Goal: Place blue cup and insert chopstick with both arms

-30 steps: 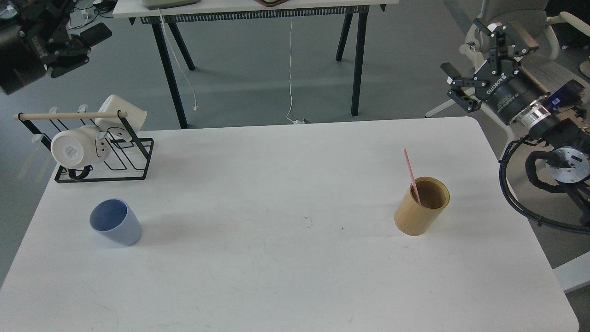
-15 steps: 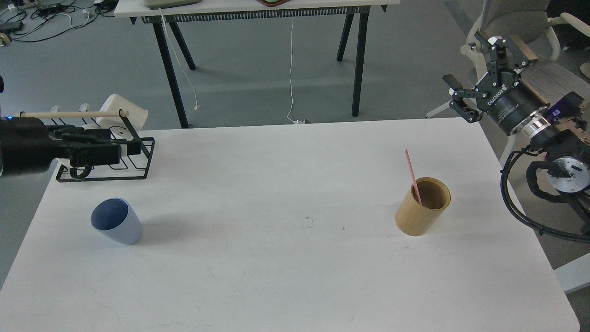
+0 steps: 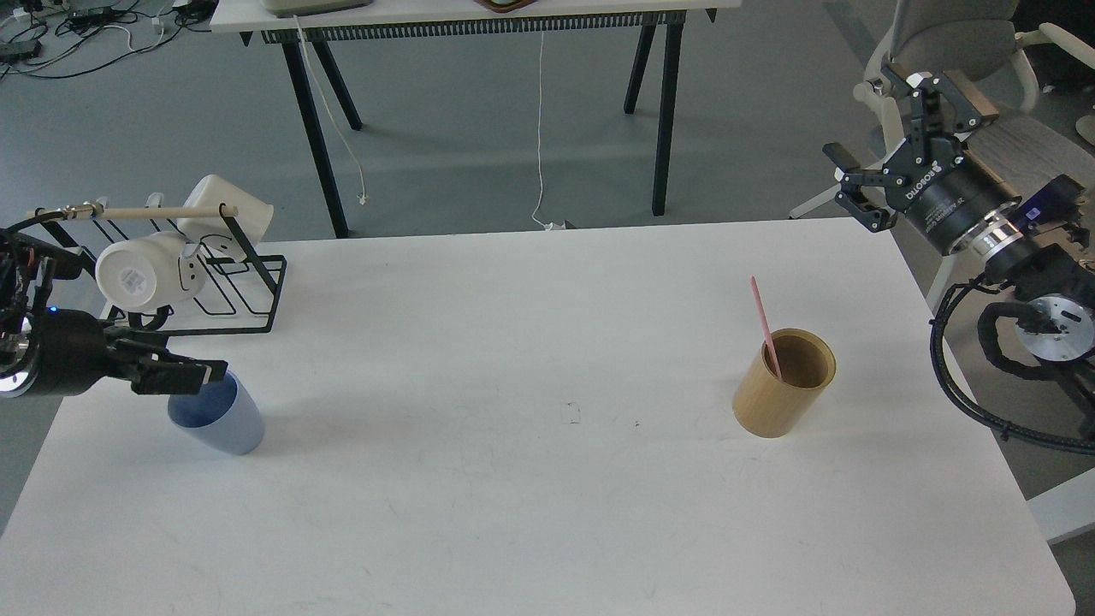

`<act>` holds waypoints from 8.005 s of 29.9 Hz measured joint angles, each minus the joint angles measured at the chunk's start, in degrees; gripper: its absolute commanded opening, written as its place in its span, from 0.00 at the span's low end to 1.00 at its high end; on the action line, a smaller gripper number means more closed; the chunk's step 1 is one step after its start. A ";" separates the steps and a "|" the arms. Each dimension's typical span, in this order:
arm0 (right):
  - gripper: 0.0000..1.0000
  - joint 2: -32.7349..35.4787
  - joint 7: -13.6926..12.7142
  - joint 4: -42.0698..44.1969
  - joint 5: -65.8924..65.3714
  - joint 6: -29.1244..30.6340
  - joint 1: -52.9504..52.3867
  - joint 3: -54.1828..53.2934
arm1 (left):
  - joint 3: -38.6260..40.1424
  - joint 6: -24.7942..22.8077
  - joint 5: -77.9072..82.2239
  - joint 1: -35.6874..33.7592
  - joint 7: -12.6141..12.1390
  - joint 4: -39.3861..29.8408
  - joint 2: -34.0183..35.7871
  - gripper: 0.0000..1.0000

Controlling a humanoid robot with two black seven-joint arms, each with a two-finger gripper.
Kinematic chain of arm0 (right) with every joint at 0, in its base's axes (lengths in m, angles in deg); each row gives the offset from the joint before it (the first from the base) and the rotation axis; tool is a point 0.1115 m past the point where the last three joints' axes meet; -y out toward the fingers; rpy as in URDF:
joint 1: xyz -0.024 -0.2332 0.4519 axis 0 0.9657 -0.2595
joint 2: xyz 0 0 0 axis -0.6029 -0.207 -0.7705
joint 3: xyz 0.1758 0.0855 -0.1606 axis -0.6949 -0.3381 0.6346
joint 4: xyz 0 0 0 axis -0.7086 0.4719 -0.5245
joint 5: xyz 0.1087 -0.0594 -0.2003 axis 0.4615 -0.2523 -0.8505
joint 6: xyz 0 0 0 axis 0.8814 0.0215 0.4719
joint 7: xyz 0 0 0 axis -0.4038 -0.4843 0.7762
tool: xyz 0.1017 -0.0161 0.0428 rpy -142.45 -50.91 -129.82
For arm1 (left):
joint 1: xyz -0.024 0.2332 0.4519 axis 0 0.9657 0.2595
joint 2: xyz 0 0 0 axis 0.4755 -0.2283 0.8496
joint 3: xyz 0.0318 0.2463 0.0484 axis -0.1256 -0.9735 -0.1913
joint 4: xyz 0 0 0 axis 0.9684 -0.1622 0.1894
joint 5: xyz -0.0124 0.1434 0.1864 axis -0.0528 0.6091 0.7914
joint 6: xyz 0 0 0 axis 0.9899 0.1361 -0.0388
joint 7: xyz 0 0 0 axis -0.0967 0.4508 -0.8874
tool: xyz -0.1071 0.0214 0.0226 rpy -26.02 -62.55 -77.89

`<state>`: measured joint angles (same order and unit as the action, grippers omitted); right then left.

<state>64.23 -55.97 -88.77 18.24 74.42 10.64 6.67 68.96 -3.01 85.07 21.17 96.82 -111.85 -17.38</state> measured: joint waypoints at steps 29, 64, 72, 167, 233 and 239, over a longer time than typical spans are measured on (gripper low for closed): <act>0.99 0.05 -0.01 -0.16 0.02 -0.01 2.38 -0.50 | -2.56 0.01 2.99 0.18 -0.01 14.02 -8.69 0.60; 0.99 0.09 -0.01 0.14 0.06 -0.01 4.11 -2.22 | 3.11 0.03 1.20 -0.80 -0.02 -2.52 -1.04 0.00; 0.99 1.00 0.05 0.95 0.85 -0.01 7.51 -10.48 | 9.63 0.00 -3.34 -6.73 0.00 -11.59 -8.06 0.00; 0.99 9.03 -0.35 -8.56 -32.49 0.01 -5.33 -2.15 | 3.83 0.00 -40.06 -22.83 -0.02 28.93 -52.44 0.93; 0.00 16.20 -1.00 -29.34 -92.53 -27.73 0.01 17.11 | 10.01 0.00 -67.20 -7.83 -0.01 26.14 -47.05 0.99; 0.00 23.08 -1.02 -35.31 -92.23 -28.84 -0.22 13.96 | 10.00 0.00 -67.28 -7.83 -0.01 26.42 -47.83 0.99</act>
<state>87.31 -56.99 -124.08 -73.99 45.58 10.42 20.62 78.96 -3.01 17.79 13.34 96.80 -85.43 -65.21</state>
